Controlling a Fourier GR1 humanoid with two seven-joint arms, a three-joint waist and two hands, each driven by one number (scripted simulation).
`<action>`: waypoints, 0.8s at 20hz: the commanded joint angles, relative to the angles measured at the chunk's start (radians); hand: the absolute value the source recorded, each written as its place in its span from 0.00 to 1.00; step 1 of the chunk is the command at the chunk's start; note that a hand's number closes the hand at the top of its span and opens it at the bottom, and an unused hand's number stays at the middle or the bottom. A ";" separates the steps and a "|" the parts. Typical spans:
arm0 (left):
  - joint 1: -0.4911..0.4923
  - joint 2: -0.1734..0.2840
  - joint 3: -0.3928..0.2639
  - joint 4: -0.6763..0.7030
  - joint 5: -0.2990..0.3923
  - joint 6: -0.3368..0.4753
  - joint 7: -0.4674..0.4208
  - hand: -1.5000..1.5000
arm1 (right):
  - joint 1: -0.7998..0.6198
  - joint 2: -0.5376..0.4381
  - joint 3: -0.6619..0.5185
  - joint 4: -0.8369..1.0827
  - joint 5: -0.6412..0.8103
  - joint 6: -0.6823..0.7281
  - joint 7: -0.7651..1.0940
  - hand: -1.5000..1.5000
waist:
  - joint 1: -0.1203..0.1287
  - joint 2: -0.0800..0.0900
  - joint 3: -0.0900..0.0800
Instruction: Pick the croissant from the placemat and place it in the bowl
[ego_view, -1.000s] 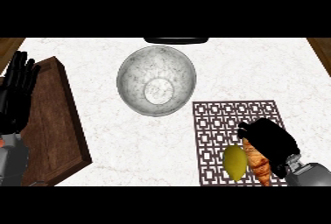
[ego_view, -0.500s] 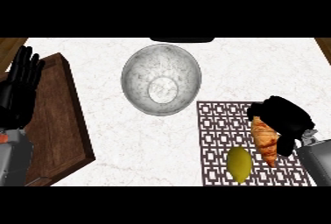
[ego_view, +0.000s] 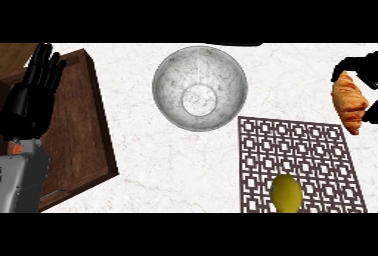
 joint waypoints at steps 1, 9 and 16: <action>-0.022 -0.004 -0.007 0.009 -0.010 0.010 0.007 0.50 | -0.139 -0.053 -0.089 0.178 -0.047 -0.048 -0.101 1.00 | 0.008 0.000 0.000; -0.013 -0.001 0.000 0.019 -0.003 0.003 0.012 0.50 | -0.368 -0.088 -0.157 0.389 -0.164 0.008 -0.338 1.00 | -0.005 -0.012 -0.003; -0.009 0.014 0.009 0.032 -0.014 0.002 -0.002 0.50 | -0.572 -0.066 -0.178 0.507 -0.302 0.264 -0.342 1.00 | -0.022 -0.024 -0.007</action>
